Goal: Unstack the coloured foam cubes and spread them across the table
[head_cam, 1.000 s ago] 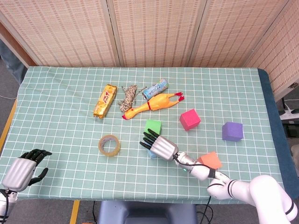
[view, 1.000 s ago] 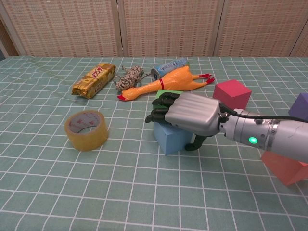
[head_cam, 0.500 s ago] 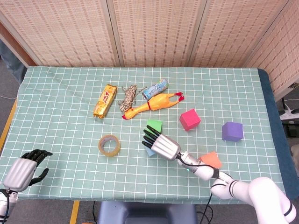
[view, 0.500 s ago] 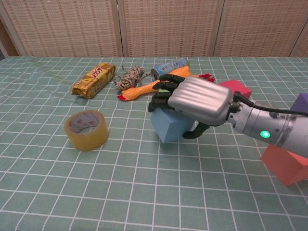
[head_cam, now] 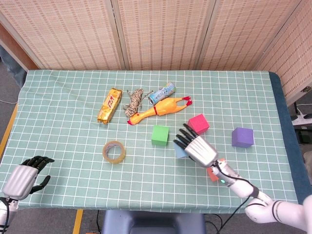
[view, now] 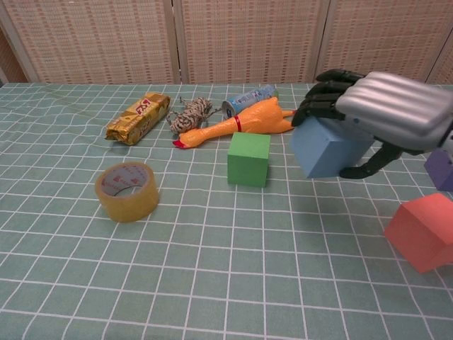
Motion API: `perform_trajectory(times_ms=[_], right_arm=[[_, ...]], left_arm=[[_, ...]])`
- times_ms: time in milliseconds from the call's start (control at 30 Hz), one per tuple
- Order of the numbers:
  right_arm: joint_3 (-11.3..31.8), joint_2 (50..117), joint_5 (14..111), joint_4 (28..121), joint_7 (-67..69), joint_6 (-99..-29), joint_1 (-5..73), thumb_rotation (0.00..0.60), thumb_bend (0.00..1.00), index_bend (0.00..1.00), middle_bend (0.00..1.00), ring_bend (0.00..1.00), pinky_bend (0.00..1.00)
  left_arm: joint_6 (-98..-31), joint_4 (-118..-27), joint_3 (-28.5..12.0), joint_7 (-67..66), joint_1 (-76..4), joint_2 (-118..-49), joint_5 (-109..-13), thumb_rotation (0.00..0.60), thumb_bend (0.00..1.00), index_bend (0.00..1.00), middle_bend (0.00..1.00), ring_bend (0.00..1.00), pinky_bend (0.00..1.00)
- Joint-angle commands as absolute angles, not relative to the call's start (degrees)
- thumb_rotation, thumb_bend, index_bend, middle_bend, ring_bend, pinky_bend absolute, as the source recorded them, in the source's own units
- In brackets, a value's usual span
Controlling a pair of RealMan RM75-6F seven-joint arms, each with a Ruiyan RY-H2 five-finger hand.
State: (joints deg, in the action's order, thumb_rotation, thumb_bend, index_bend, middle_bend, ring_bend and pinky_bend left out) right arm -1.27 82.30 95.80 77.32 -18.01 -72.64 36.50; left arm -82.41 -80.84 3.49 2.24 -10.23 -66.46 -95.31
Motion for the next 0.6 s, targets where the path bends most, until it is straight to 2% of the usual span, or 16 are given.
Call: perform_trajectory(times_ms=[33,367,533,600], right_arm=[[-2.3,77.5,92.7,81.0,-20.1,-76.2,31.3,0.600,0.09,0.41,0.50,0.13,0.07],[-3.8,73.0,85.9,84.9,-22.5,-77.6,23.1,0.600,0.09,0.39,0.50,0.14,0.10],[-4.8,72.1,86.0,87.0,-24.4,-79.1,20.1,0.600,0.09,0.37,0.49,0.14,0.11],[-5.3,71.6,85.6,87.5,-24.5,-78.4,19.4,0.600,0.09,0.32,0.42,0.12,0.11]], left_arm=[[-81.9,-80.9,3.6,2.0,-10.4,-66.6,-95.3,0.600,0.38,0.30,0.31,0.26,0.43],[-80.9,-81.2,3.9,1.8,-10.9,-66.5,-95.4,0.600,0.38,0.30,0.31,0.26,0.43],[-80.9,-81.2,4.0,2.0,-10.9,-66.5,-95.5,0.600,0.38,0.30,0.31,0.26,0.43],[-80.8,-81.2,4.0,2.0,-10.9,-66.5,-95.4,0.600,0.38,0.30,0.31,0.26,0.43]])
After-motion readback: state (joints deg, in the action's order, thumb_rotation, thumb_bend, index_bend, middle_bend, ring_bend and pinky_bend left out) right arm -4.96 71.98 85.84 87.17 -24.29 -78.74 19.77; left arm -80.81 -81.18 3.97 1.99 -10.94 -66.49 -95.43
